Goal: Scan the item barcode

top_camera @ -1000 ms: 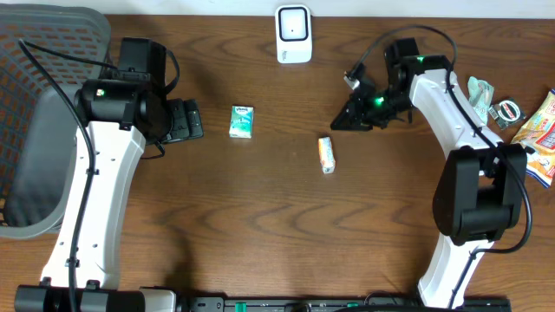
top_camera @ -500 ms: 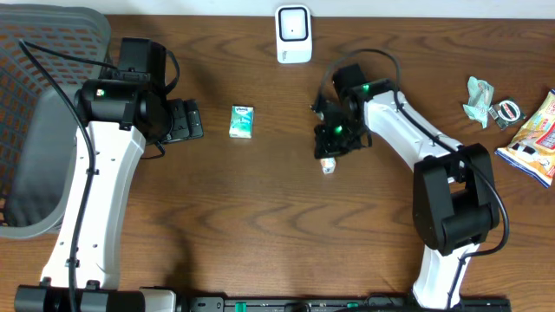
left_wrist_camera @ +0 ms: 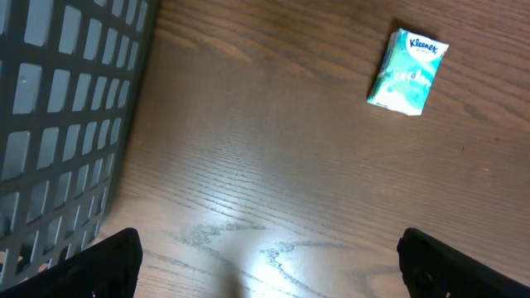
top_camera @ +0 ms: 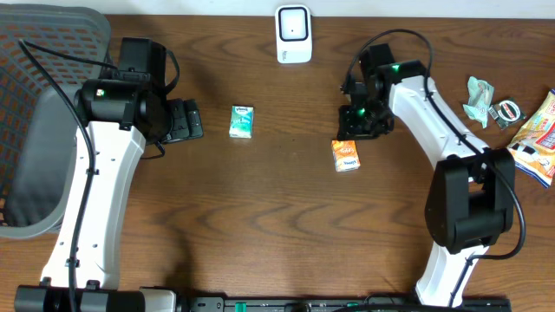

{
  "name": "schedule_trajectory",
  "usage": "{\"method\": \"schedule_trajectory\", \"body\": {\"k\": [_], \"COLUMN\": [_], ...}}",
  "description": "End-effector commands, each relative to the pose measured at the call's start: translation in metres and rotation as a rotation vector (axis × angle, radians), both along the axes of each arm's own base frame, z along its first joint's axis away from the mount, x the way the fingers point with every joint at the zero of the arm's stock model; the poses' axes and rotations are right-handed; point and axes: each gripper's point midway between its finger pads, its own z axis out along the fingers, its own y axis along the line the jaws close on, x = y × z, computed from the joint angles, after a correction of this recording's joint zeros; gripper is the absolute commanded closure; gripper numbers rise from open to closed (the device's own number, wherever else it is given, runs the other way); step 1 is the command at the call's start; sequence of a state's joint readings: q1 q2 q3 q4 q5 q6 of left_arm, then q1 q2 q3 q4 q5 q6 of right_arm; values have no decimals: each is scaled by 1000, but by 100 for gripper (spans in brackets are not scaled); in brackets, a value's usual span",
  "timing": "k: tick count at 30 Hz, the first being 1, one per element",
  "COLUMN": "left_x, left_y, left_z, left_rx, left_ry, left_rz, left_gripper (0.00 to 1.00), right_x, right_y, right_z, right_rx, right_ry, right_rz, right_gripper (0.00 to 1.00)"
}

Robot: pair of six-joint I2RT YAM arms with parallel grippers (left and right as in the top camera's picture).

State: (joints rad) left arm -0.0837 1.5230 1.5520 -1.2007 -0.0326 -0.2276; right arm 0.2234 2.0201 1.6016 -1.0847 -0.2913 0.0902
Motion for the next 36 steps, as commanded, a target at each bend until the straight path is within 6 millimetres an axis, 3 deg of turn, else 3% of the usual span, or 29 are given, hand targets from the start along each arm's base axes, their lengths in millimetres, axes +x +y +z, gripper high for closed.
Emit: {"method": "schedule_trajectory", "body": {"k": [1, 5, 14, 16, 20, 23, 25, 29, 32, 36], "left_x": [-1, -1, -1, -1, -1, -1, -1, -1, -1, -1], "left_y": [3, 3, 3, 3, 3, 3, 3, 3, 3, 3], "left_z": [-1, -1, -1, -1, -1, -1, -1, -1, -1, -1], "left_rx": [14, 14, 14, 14, 14, 14, 14, 14, 14, 14], "left_ry": [7, 7, 7, 7, 7, 7, 7, 7, 7, 7], "left_rz": [-5, -5, -5, -5, -5, -5, -5, -5, -5, -5], "left_gripper": [2, 2, 2, 2, 3, 2, 2, 2, 2, 2], "right_x": [6, 3, -20, -27, -39, -37, -32, -18, -11, -10], "right_y": [-19, -32, -17, -18, -14, 11, 31, 56, 54, 53], "right_z": [8, -5, -47, -59, -67, -46, -22, 52, 94, 107], "right_rx": [-27, -15, 128, 127, 161, 338, 511, 950, 1188, 1263], "right_ry": [-27, -10, 28, 46, 79, 81, 60, -43, -111, -135], "right_rz": [-30, -42, -26, -53, -62, -41, 3, 99, 137, 159], "right_gripper": [48, 50, 55, 61, 99, 99, 99, 99, 99, 99]}}
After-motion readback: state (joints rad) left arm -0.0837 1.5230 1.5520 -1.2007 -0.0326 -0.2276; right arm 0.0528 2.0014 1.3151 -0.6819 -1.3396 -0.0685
